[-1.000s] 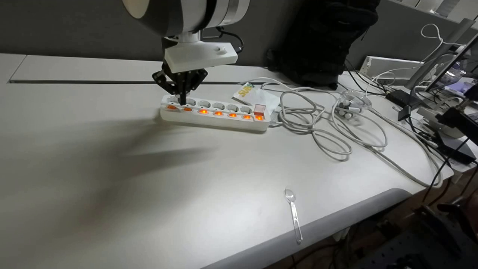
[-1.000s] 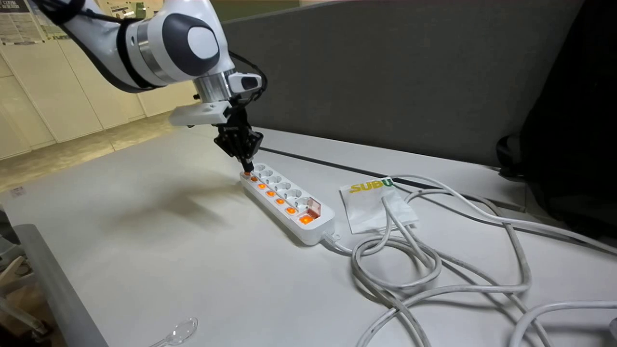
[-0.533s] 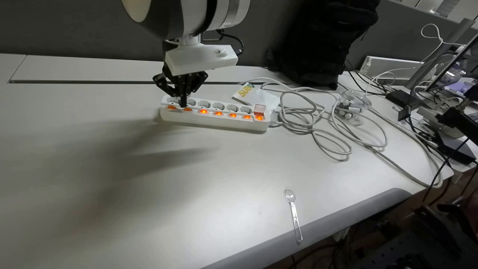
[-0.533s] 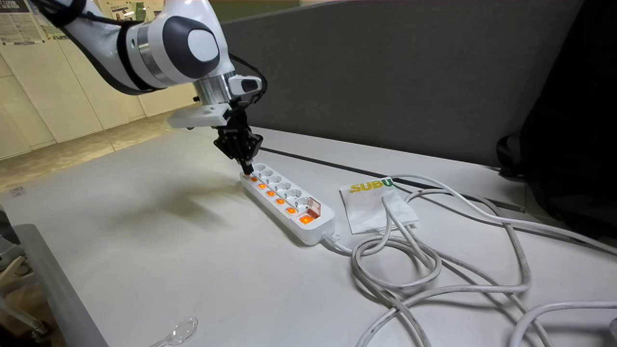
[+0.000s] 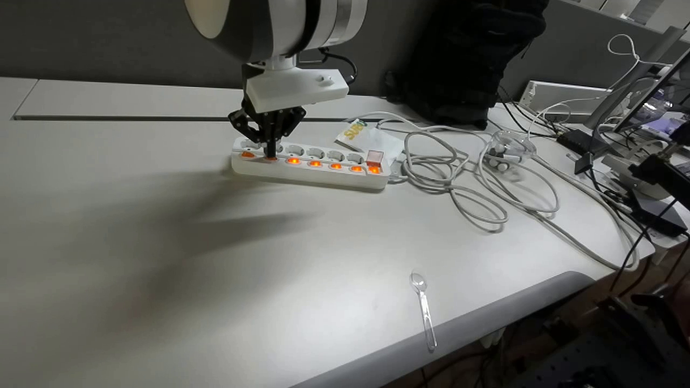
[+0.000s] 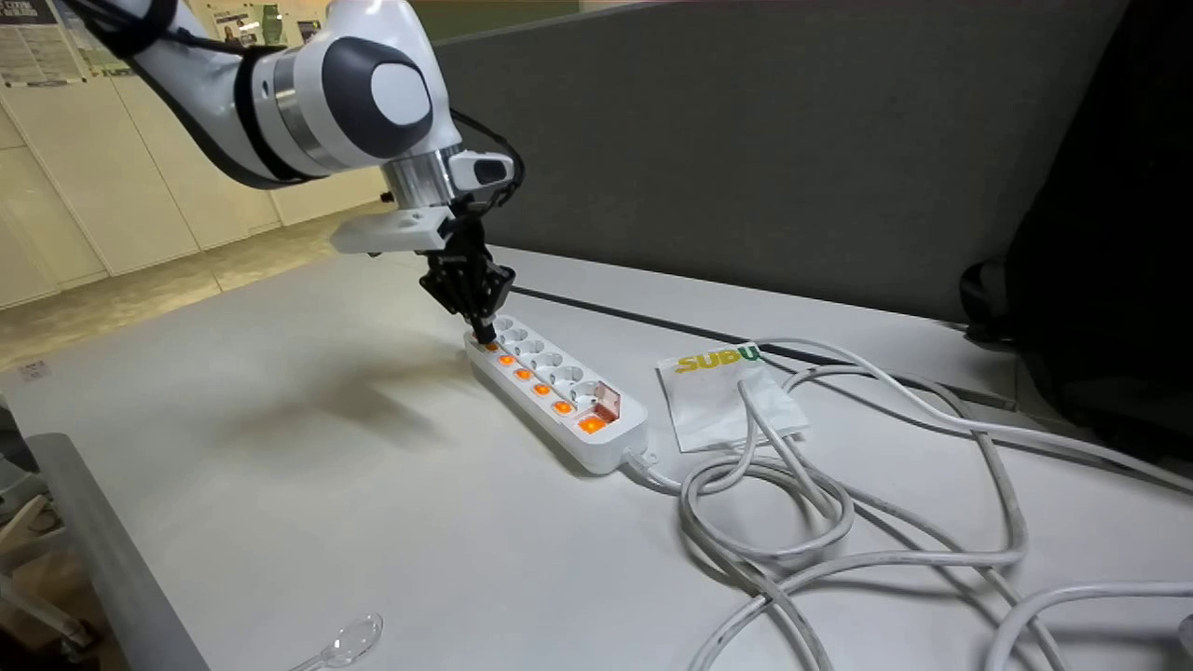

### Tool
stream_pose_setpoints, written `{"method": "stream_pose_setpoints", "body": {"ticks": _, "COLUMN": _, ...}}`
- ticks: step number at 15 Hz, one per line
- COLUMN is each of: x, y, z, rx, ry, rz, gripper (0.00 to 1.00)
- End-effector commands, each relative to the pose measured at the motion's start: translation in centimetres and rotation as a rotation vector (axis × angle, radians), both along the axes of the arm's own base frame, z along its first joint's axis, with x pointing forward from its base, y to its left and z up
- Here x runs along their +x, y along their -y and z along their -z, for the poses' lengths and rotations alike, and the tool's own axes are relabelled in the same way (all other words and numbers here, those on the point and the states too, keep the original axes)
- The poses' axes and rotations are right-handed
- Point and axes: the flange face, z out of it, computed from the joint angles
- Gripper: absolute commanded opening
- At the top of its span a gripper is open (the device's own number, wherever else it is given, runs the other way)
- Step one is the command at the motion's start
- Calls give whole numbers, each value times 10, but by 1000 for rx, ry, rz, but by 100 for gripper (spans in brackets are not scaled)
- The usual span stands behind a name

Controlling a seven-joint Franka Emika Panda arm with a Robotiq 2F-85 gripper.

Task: Turn on the second switch from the left

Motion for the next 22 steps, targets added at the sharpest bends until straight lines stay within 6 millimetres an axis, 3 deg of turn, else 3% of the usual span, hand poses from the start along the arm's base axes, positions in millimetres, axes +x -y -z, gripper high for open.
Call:
{"method": "stream_pose_setpoints", "body": {"ticks": 1, "x": 0, "y": 7, "z": 4, "rx": 3, "ry": 1, "rz": 22, "gripper": 0}}
{"method": "stream_pose_setpoints", "body": {"ticks": 22, "x": -3, "y": -5, "z": 14, "rx": -3, "ry": 10, "rz": -25, "gripper": 0}}
